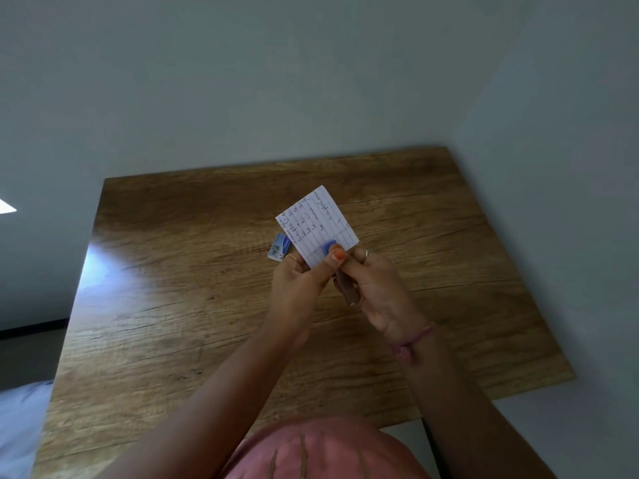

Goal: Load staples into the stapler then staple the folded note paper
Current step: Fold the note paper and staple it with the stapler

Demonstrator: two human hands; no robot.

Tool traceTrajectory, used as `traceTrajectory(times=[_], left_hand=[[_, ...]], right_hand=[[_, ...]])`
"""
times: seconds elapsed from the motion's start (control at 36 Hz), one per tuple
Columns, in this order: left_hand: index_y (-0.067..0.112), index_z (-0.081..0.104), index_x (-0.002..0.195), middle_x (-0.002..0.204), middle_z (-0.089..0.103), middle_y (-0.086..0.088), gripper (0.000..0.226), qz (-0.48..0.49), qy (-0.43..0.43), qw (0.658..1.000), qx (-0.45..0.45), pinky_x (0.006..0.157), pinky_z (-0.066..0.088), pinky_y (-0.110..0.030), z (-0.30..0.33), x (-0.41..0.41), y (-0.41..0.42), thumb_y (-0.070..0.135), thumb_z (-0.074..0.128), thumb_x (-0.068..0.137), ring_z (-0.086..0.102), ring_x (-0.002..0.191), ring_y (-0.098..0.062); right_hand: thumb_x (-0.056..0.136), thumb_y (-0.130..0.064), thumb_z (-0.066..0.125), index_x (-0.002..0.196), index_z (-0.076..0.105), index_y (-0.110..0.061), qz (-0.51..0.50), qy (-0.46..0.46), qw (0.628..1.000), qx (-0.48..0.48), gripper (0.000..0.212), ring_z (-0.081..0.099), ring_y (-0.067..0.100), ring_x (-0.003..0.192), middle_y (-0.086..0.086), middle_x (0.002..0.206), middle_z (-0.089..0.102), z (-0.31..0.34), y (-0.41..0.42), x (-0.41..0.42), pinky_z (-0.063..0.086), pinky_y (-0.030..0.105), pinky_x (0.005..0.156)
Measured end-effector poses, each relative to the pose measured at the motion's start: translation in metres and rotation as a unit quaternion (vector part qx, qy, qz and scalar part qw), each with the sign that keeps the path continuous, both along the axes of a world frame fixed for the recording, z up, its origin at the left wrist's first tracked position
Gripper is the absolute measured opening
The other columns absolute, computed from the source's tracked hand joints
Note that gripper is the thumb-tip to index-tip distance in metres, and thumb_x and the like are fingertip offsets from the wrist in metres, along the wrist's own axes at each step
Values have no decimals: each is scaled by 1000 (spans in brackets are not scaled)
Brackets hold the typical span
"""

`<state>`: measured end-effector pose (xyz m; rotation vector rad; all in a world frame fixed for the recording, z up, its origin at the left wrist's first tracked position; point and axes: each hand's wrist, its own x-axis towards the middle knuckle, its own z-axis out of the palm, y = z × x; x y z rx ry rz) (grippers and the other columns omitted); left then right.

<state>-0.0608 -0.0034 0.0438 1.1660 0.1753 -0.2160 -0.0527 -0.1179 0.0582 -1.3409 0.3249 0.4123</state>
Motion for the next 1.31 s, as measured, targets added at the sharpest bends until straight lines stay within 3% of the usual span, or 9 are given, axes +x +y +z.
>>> traceTrajectory(times=[0.14,0.33,0.44,0.56,0.69,1.03,1.14,1.22,1.31], left_hand=[[26,75,97,107,75,-5,23,8,-2,1000,-16,81,56,-25,2,1,3,23,75,74,69,105,-19],[9,65,117,114,72,-11,42,-25,9,999,-30,91,54,-35,6,3,9,23,73,78,67,110,-24],[7,62,123,121,68,-16,42,-25,26,997,-67,95,53,-38,10,2,13,29,63,87,64,114,-29],[9,60,124,119,69,-15,33,11,48,994,-99,88,57,-35,10,-1,14,24,53,95,67,109,-27],[8,64,114,105,74,-12,24,32,54,994,-92,73,59,-29,7,-4,15,18,48,99,72,88,-20],[13,66,102,96,76,-2,15,35,30,999,-26,69,57,-25,1,-1,35,10,52,96,71,97,-19],[19,67,113,107,74,-1,23,12,-6,1000,24,73,57,-29,1,-4,36,9,54,96,69,103,-18],[26,41,142,112,70,-6,57,31,-17,999,20,73,58,-32,0,-6,34,5,60,92,70,100,-19],[33,25,144,120,65,-18,71,56,-34,997,-39,75,58,-38,1,-10,32,2,61,91,68,105,-28]], right_hand=[[62,-47,72,78,78,-29,-28,-14,999,8,24,51,26,89,16,93,65,4,7,-3,41,32,68],[67,-45,72,97,74,-23,-45,-19,998,29,37,63,39,102,30,116,62,5,10,-8,48,46,95],[74,-39,73,106,73,-20,-31,-15,996,83,37,60,28,97,28,113,65,4,7,-10,54,28,77],[75,-39,73,112,70,-14,2,-3,996,88,45,66,14,86,4,98,73,1,1,-10,53,27,72],[78,-35,73,115,67,-9,31,26,989,139,46,67,15,85,9,101,70,-3,-8,-14,56,26,65],[62,-37,79,113,63,-10,-12,56,992,109,60,60,7,63,1,90,74,-11,-22,-25,49,19,50],[62,-29,82,105,68,-13,-21,45,995,87,47,63,8,70,2,93,73,-11,-18,-24,45,19,50],[58,-24,84,99,68,-13,-38,35,995,83,46,68,8,71,4,90,76,-11,-13,-26,45,17,47],[60,-20,84,103,67,-10,-75,33,993,89,47,70,11,77,7,97,76,-11,-9,-27,46,17,50]])
